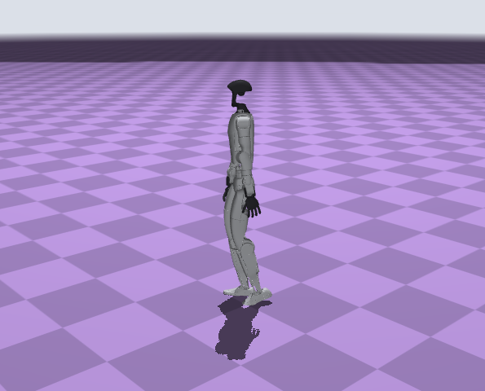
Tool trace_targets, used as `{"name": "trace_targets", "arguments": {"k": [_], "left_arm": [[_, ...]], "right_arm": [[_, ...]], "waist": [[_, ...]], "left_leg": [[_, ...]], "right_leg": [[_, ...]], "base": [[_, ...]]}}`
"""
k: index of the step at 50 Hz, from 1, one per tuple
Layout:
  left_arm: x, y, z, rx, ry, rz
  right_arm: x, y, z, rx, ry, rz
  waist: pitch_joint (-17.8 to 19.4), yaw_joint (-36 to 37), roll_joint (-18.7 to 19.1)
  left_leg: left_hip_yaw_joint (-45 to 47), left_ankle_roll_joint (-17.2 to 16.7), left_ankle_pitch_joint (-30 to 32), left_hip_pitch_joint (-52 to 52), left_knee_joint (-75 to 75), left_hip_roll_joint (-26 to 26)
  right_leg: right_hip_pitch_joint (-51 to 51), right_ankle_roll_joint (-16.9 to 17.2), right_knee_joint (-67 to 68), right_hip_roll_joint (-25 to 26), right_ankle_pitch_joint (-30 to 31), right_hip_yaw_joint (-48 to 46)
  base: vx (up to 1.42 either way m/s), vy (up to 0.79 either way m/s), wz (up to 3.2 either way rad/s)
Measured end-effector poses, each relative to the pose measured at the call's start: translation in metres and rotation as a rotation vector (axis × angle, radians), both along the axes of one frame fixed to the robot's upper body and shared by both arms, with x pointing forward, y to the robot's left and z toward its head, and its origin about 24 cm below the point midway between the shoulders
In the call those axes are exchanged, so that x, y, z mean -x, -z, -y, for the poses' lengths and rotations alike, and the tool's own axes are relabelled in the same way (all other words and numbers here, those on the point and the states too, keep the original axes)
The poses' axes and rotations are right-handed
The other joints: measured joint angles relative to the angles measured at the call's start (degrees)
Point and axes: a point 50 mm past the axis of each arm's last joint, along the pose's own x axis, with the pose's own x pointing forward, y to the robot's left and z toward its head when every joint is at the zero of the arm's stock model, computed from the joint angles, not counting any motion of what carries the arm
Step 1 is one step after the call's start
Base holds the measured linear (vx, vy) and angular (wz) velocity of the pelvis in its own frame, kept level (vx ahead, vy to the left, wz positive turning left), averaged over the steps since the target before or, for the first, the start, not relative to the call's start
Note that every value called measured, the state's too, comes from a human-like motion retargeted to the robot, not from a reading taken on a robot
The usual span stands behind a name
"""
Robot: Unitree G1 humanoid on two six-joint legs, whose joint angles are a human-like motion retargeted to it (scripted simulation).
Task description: In place motions
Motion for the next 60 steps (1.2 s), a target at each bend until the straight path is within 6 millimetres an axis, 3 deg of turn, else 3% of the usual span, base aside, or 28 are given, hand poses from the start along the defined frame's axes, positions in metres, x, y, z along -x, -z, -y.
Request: {"name": "trace_targets", "arguments": {"k": [7, 9, 12, 15, 17, 19, 22, 25, 26, 28, 30, 32, 35, 38, 40, 42, 44, 47, 48, 52, 55, 57, 60], "left_arm": [[-0.001, 0.000, -0.008, -0.032, 0.039, 0.005], [-0.001, -0.001, -0.018, -0.051, 0.063, 0.003], [-0.001, -0.004, -0.034, -0.075, 0.087, -0.005], [-0.007, -0.007, -0.052, -0.110, 0.100, -0.009], [-0.015, -0.010, -0.069, -0.142, 0.120, 0.004], [-0.027, -0.015, -0.088, -0.185, 0.158, 0.019], [-0.041, -0.020, -0.107, -0.257, 0.228, 0.024], [-0.044, -0.019, -0.107, -0.296, 0.243, 0.042], [-0.046, -0.018, -0.102, -0.286, 0.224, 0.058], [-0.050, -0.014, -0.091, -0.257, 0.167, 0.096], [-0.054, -0.010, -0.077, -0.215, 0.097, 0.127], [-0.054, -0.006, -0.061, -0.168, 0.036, 0.141], [-0.048, -0.001, -0.034, -0.095, -0.040, 0.145], [-0.042, 0.002, -0.012, -0.011, -0.056, 0.141], [-0.042, 0.002, 0.002, 0.040, -0.014, 0.131], [-0.050, 0.002, 0.007, 0.071, 0.074, 0.149], [-0.061, 0.002, 0.003, 0.081, 0.175, 0.195], [-0.075, 0.000, -0.007, 0.030, 0.276, 0.274], [-0.080, 0.000, -0.011, 0.004, 0.283, 0.297], [-0.095, -0.003, -0.016, -0.039, 0.231, 0.339], [-0.092, -0.002, -0.014, -0.040, 0.150, 0.313], [-0.088, -0.001, -0.014, -0.050, 0.101, 0.293], [-0.080, 0.000, -0.016, -0.081, 0.082, 0.261]], "right_arm": [[-0.005, -0.002, 0.009, 0.034, 0.056, 0.030], [-0.010, -0.003, 0.010, 0.025, 0.078, 0.039], [-0.023, -0.007, 0.013, 0.019, 0.103, 0.077], [-0.038, -0.011, 0.017, 0.018, 0.123, 0.145], [-0.047, -0.014, 0.019, 0.025, 0.149, 0.183], [-0.049, -0.015, 0.024, 0.059, 0.206, 0.199], [-0.029, -0.012, 0.041, 0.149, 0.327, 0.145], [0.015, -0.010, 0.061, 0.248, 0.429, -0.002], [0.029, -0.011, 0.067, 0.282, 0.454, -0.053], [0.051, -0.013, 0.074, 0.347, 0.498, -0.135], [0.067, -0.015, 0.077, 0.397, 0.535, -0.184], [0.078, -0.015, 0.076, 0.409, 0.567, -0.213], [0.085, -0.014, 0.071, 0.380, 0.590, -0.247], [0.081, -0.010, 0.058, 0.321, 0.586, -0.259], [0.079, -0.008, 0.050, 0.280, 0.583, -0.245], [0.075, -0.005, 0.044, 0.235, 0.567, -0.233], [0.072, -0.003, 0.035, 0.228, 0.533, -0.235], [0.061, -0.001, 0.025, 0.256, 0.429, -0.214], [0.052, 0.000, 0.023, 0.261, 0.369, -0.192], [0.001, 0.000, 0.009, 0.239, 0.078, -0.029], [-0.036, -0.004, -0.004, 0.192, -0.128, 0.113], [-0.053, -0.009, -0.010, 0.166, -0.227, 0.184], [-0.070, -0.014, -0.018, 0.138, -0.318, 0.262]], "waist": [[0.52, 4.40, 1.53], [1.14, 3.88, 2.19], [2.11, -0.62, 3.51], [4.46, -6.35, 5.40], [6.90, -8.30, 5.33], [8.91, -9.76, 5.54], [9.15, -7.98, 6.16], [6.09, -3.16, 7.90], [4.85, -1.75, 8.06], [3.38, 0.41, 7.93], [3.21, 0.79, 7.55], [2.49, 1.27, 7.92], [1.15, 2.86, 7.00], [-0.73, 0.22, 9.40], [-1.63, -2.88, 11.51], [-2.33, -4.16, 10.97], [-2.82, -2.99, 7.18], [-2.41, 1.28, -0.41], [-1.72, 2.45, -2.06], [0.98, 3.15, -3.55], [1.11, 2.04, -2.92], [0.99, 1.49, -2.02], [1.34, 2.27, 0.51]], "left_leg": [[-12.15, -2.92, -0.92, -0.91, -1.00, -2.70], [-7.98, -2.99, -3.30, 0.12, -3.55, -1.00], [1.07, 0.85, -8.52, 1.80, -8.83, 1.45], [6.94, 0.97, -9.76, 3.24, -13.46, 3.51], [12.47, -0.17, -9.46, 2.85, -14.34, 5.81], [16.87, -0.52, -9.39, 2.88, -15.39, 7.27], [24.67, -1.35, -9.41, 3.17, -17.27, 9.06], [33.80, -2.95, -10.53, 3.49, -18.54, 11.41], [36.79, -3.44, -11.08, 3.46, -18.67, 11.68], [41.79, -4.33, -12.28, 3.85, -18.76, 11.69], [44.22, -4.86, -13.62, 4.95, -18.68, 10.93], [46.71, -5.80, -15.02, 5.93, -18.58, 11.06], [51.39, -6.78, -16.82, 7.40, -18.43, 9.47], [57.64, -8.50, -16.85, 9.21, -17.89, 11.15], [59.60, -7.30, -16.06, 10.14, -16.50, 12.96], [56.63, -5.26, -13.62, 10.44, -12.85, 13.57], [54.17, -0.98, -10.23, 10.53, -7.36, 12.38], [49.94, 8.02, -6.99, 7.93, 5.45, 10.55], [47.89, 8.68, -6.81, 6.62, 9.56, 10.51], [35.85, 6.87, -8.35, -0.52, 19.07, 11.24], [33.44, 6.99, -11.66, -3.04, 16.87, 12.32], [30.11, 6.48, -13.95, -5.24, 13.92, 12.05], [16.56, 3.13, -15.09, -9.02, 7.44, 9.26]], "right_leg": [[-5.50, -0.09, 1.29, 4.89, 5.58, 18.35], [-7.12, -0.46, 1.30, 7.33, 7.83, 22.43], [-9.40, -0.17, 0.09, 10.07, 11.04, 24.96], [-11.78, -0.88, -0.88, 13.98, 12.13, 26.43], [-13.33, -4.42, -0.68, 14.38, 10.08, 22.62], [-14.37, -8.31, -0.56, 12.31, 6.39, 11.78], [-13.87, -12.36, 1.12, 7.46, -1.83, -10.07], [-10.37, -13.82, 4.05, 2.49, -6.96, -34.90], [-9.67, -14.18, 5.65, 1.30, -7.71, -38.47], [-8.47, -14.10, 9.15, -1.30, -8.65, -41.39], [-6.98, -9.04, 10.92, -2.58, -10.18, -43.69], [-5.66, -9.40, 11.24, -3.18, -8.46, -49.64], [-9.55, -11.18, 10.85, -1.16, -6.62, -38.83], [-9.50, -11.15, 8.62, 1.86, -5.85, -37.26], [-9.72, -10.09, 7.21, 3.50, -5.64, -34.86], [-9.71, -10.23, 5.86, 3.51, -5.47, -32.70], [-9.57, -10.65, 5.19, 1.09, -4.90, -27.72], [-9.24, -12.03, 4.51, -3.59, -3.46, -17.82], [-8.91, -12.75, 3.85, -4.12, -2.73, -14.92], [-7.13, -14.97, 0.53, -3.52, 0.46, -8.24], [-6.18, -15.79, -1.93, -2.71, 2.79, -5.81], [-5.33, -16.06, -3.86, -1.67, 4.46, -4.83], [-3.18, -16.01, -6.63, 1.54, 6.60, -3.18]], "base": [[-0.10, 0.19, -2.87], [-0.23, 0.11, -2.90], [-0.37, 0.12, -2.24], [-0.52, 0.13, -2.21], [-0.76, 0.29, -2.48], [-0.71, 0.36, -2.21], [-0.53, 0.47, -2.44], [-0.22, 0.39, -2.84], [-0.23, 0.36, -2.81], [-0.33, 0.32, -2.50], [-0.43, 0.28, -1.94], [-0.43, 0.23, -2.27], [-0.32, 0.17, -2.51], [-0.42, 0.10, -1.54], [-0.27, 0.14, -0.76], [-0.24, 0.12, -1.16], [-0.07, 0.10, -1.92], [-0.14, 0.07, -2.54], [-0.19, 0.07, -2.47], [-0.26, 0.12, -1.93], [-0.10, 0.16, -1.39], [-0.07, 0.15, -1.31], [-0.01, 0.15, -1.63]]}}
